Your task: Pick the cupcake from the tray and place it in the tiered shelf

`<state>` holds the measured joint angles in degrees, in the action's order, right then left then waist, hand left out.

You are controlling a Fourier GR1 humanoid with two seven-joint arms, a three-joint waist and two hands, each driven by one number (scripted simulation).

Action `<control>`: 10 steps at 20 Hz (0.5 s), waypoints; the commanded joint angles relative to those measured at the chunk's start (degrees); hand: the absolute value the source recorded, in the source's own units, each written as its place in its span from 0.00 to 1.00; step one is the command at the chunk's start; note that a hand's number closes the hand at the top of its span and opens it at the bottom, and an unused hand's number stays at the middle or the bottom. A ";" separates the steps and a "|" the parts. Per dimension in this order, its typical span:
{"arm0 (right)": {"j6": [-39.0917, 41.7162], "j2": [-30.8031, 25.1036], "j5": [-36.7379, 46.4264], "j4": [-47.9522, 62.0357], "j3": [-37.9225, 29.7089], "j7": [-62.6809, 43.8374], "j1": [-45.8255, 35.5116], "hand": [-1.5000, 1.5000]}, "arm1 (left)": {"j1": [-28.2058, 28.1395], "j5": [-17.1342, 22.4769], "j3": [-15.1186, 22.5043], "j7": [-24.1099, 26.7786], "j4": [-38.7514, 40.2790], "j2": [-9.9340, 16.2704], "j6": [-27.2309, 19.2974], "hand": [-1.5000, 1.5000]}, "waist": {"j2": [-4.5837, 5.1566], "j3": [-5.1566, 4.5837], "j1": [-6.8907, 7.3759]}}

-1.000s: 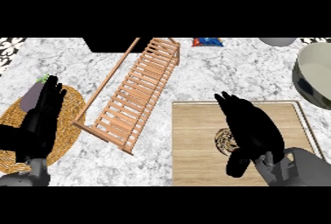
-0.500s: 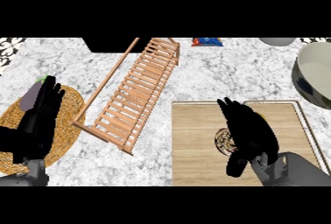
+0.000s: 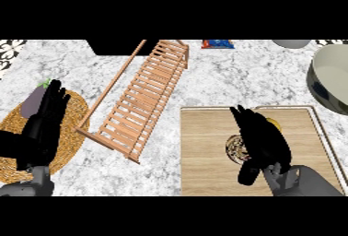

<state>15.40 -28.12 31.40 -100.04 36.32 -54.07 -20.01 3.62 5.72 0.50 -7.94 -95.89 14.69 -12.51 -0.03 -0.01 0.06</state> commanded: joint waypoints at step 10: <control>4.86 11.27 9.90 9.87 -3.19 3.26 3.29 1.00 | 0.55 -1.79 -3.23 0.55 0.76 -1.60 2.31 0.50 | 0.02 0.00 0.09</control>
<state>18.52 -20.10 39.05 -92.37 32.74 -49.90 -17.72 4.05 3.72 -0.98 -7.96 -95.55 12.88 -11.04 -0.02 -0.01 0.12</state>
